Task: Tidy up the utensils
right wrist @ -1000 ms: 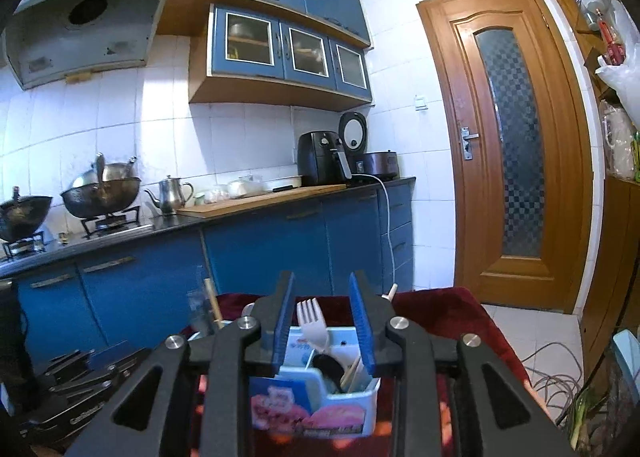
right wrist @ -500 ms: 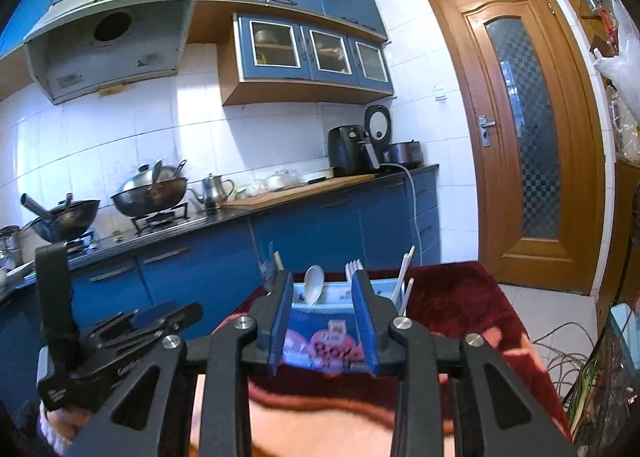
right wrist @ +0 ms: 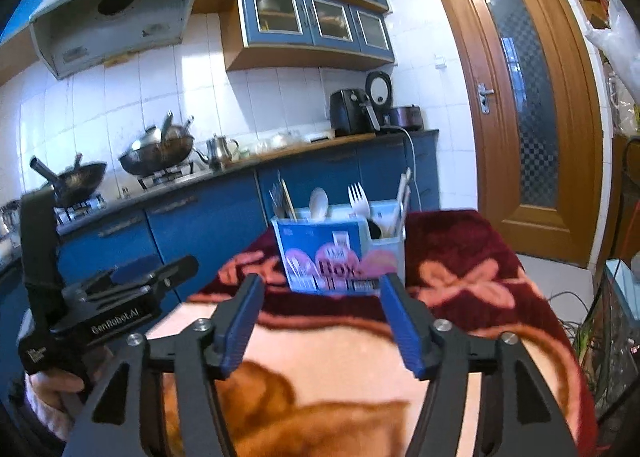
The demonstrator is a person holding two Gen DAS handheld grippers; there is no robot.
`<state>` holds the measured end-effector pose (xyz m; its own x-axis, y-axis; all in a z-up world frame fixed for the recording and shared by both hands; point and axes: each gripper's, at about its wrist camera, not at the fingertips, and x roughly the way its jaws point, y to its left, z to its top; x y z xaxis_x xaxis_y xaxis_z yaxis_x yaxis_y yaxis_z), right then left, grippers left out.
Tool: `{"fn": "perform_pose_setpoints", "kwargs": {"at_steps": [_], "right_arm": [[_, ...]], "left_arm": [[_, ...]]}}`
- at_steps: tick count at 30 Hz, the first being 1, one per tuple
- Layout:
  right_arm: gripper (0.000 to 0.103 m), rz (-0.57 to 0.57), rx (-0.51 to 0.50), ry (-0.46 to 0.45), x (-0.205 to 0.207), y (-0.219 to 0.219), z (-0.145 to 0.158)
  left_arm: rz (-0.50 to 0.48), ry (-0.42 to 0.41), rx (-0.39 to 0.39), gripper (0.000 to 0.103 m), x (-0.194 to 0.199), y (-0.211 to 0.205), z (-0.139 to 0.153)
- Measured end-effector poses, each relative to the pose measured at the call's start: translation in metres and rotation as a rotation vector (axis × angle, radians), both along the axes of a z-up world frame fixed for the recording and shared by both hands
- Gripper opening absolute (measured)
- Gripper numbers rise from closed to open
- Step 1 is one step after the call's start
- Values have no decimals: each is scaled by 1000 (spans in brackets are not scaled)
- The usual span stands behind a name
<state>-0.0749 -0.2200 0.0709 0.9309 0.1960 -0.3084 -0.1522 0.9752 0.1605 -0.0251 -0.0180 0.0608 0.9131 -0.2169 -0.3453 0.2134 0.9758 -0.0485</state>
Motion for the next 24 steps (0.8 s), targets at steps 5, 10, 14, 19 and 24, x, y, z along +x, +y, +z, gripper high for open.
{"fn": "perform_pose_setpoints", "kwargs": {"at_steps": [5, 10, 14, 19, 24], "right_arm": [[90, -47, -44, 9, 4, 3, -33], [96, -96, -66, 1, 13, -3, -53], [98, -124, -72, -3, 20, -10, -64], [103, -170, -67, -52, 19, -15, -66], [102, -183, -95, -60, 18, -11, -67]], "left_arm": [[45, 11, 34, 79, 8, -7, -34], [86, 44, 31, 79, 21, -7, -60], [106, 42, 11, 79, 24, -3, -64], [114, 26, 27, 79, 23, -6, -65], [119, 9, 34, 79, 20, -8, -65]]}}
